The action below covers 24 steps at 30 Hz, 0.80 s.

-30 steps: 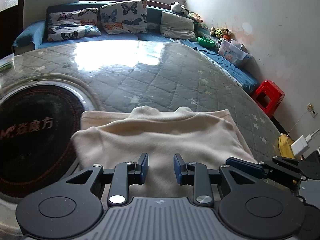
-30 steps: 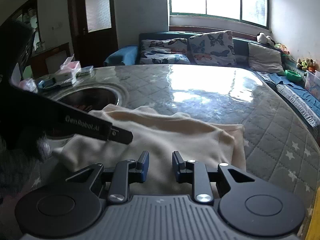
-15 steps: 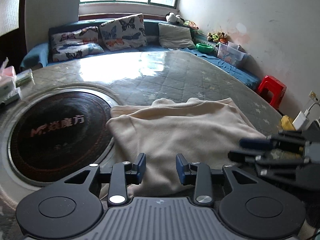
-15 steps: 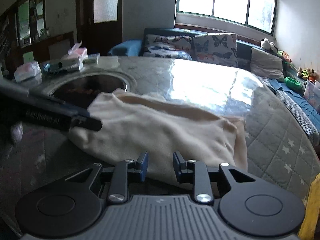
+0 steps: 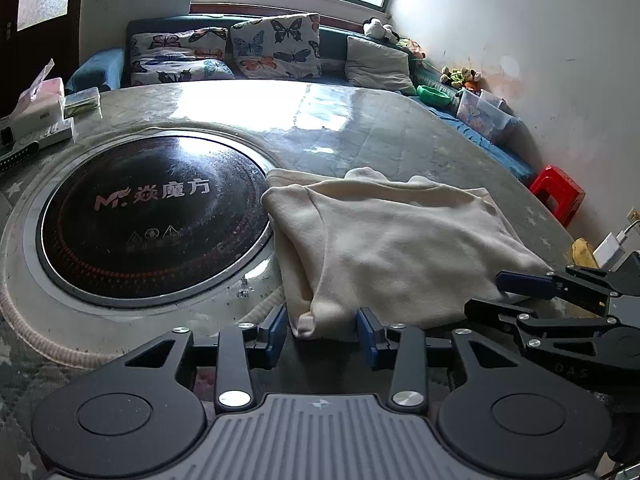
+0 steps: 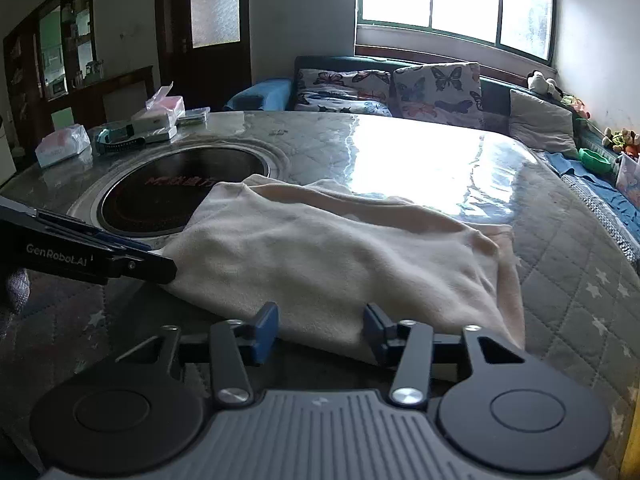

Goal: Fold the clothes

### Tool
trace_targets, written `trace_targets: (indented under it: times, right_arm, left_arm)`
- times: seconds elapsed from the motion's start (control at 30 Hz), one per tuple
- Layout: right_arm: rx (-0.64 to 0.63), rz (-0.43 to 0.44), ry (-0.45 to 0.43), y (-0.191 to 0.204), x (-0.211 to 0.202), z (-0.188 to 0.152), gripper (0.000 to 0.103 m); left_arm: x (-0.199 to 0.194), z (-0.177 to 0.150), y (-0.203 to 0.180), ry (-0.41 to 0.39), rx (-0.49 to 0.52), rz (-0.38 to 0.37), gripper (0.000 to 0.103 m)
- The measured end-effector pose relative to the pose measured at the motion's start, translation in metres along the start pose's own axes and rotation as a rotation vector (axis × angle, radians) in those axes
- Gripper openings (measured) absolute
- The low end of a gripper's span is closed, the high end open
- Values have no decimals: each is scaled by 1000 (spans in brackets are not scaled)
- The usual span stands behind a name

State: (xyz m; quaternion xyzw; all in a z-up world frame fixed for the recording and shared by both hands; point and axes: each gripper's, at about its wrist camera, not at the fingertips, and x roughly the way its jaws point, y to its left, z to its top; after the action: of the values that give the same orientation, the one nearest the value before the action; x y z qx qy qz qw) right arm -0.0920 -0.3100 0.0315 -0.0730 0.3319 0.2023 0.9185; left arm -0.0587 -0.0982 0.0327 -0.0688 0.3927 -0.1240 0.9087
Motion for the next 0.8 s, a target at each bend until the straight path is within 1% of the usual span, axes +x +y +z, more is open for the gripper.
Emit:
trace_targets:
  times: [0.03, 0.1, 0.17, 0.2, 0.23, 0.3, 0.33, 0.37, 0.4, 0.47, 0.53, 0.67, 0.8]
  right_arm:
    - [2, -1, 2, -1, -1, -1, 52]
    - [7, -4, 9, -2, -2, -3, 57]
    - [15, -8, 12, -2, -4, -7, 57]
    - [21, -9, 12, -3, -5, -8, 59]
    - [25, -10, 11, -2, -6, -9, 63]
    - [34, -12, 10, -2, -7, -11, 66]
    - [37, -14, 10, -2, -8, -12, 70]
    - [39, -16, 9, -1, -9, -13, 73]
    - [41, -20, 9, -1, -10, -13, 79]
    - [46, -26, 5, -1, -12, -15, 80]
    - [52, -25, 4, 0, -13, -16, 83]
    - [61, -32, 4, 1, -14, -18, 86]
    - [80, -45, -1, 0, -16, -20, 96]
  left_arm:
    - [-1, -1, -1, 2, -1, 1, 50]
    - [-3, -3, -1, 4, -5, 6, 53]
    - [-5, -5, -1, 7, -14, 11, 58]
    - [-5, -6, 0, 9, -18, 13, 59]
    - [-6, -7, 0, 10, -22, 17, 60]
    - [-6, -8, 0, 10, -26, 24, 64]
    - [-7, -8, -1, 9, -30, 29, 68]
    - [-8, -9, -1, 8, -34, 32, 70]
    - [-9, -9, -1, 7, -37, 32, 71]
    - [-11, -11, -2, 5, -36, 32, 75]
    - [-12, -12, -4, 4, -30, 34, 77]
    - [-15, -16, -7, 5, -28, 42, 82]
    - [-17, -18, -9, -1, -22, 54, 87]
